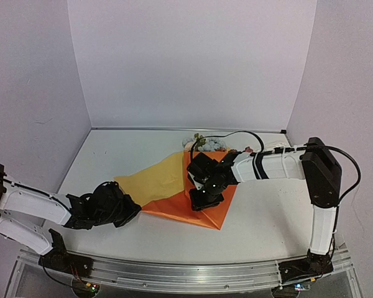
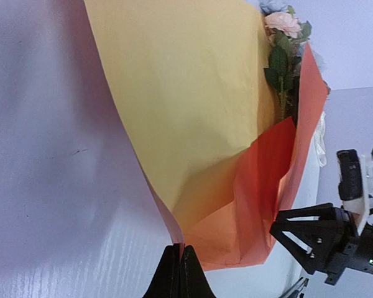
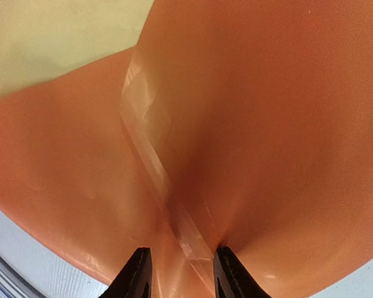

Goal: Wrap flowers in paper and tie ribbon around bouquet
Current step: Pick up the two-thirds-folded wrapping paper from the center of the board, then fold the 2/3-folded wrapping paper at the center of the board.

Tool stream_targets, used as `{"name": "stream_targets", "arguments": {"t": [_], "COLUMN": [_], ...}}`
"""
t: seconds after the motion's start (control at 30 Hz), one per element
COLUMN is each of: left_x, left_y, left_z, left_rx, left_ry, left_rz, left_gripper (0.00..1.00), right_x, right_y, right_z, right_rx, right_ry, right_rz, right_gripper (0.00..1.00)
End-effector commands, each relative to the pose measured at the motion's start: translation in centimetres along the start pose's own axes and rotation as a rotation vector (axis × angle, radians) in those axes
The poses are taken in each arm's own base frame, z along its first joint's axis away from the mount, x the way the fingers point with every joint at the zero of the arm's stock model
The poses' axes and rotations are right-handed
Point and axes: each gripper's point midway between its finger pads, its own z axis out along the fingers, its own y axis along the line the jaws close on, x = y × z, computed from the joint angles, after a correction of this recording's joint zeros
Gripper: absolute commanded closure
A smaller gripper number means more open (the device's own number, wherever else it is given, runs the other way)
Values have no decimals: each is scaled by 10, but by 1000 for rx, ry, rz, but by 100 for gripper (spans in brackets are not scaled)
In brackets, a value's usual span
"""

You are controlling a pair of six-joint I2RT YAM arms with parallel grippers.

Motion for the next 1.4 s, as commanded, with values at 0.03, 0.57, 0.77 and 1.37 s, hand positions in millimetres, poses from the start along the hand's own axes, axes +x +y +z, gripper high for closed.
{"name": "stream_targets", "arguments": {"t": [0.03,0.57,0.77,1.37], "left_x": [-10,-2,0,-2], "left_y": [-50,-20,-6,-56], "left_z": [-16,-19,-17,-36], "left_rx": [160,122,92,238], "left_ry": [-43,-15,-11,1], "left_rz": [117,98,79,216], "left_gripper": [100,100,100,100], "right_x": [-4,3,13,26], "right_y": [4,19,26,27], "right_z": [4,-15,-12,21], "right_rx": [60,66,62,218], "right_ry": [-10,-33,-17,43], "right_rz": [-28,-96,-132,-235], "right_gripper": [63,48,42,38]}}
